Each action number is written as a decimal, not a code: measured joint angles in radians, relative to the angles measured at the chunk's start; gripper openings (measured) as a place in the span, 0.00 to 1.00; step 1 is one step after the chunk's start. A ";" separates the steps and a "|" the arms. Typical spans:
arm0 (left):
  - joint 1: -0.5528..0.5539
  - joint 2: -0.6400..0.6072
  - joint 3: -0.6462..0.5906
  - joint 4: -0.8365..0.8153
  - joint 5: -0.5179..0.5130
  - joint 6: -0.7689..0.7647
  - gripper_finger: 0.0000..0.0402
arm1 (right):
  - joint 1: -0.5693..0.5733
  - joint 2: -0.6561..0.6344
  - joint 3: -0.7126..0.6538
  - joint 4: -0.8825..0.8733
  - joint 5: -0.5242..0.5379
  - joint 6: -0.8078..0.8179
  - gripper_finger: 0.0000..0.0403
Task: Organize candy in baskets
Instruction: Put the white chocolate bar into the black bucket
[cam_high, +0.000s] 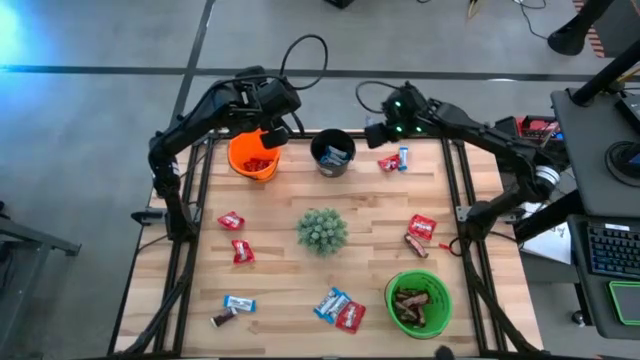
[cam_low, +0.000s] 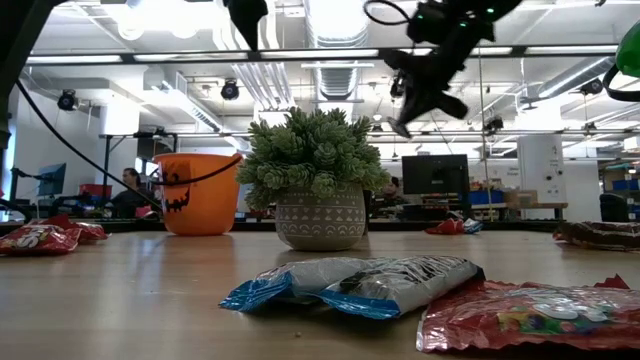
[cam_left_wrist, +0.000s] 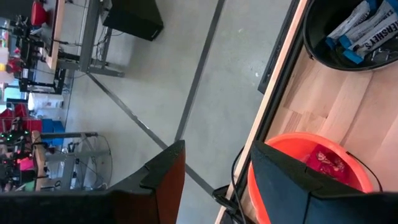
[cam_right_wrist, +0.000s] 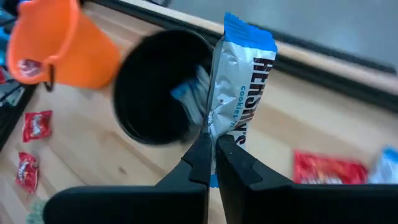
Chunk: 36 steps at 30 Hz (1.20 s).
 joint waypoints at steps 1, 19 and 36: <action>0.001 -0.001 0.000 0.000 0.000 0.000 0.41 | 0.006 0.026 0.033 -0.004 0.000 -0.016 0.02; 0.049 -0.015 0.000 0.000 0.000 0.002 0.41 | 0.080 0.345 0.302 -0.052 -0.103 -0.154 0.02; 0.061 -0.015 0.000 0.000 -0.143 0.021 0.41 | 0.114 0.425 0.435 -0.115 -0.101 -0.277 0.15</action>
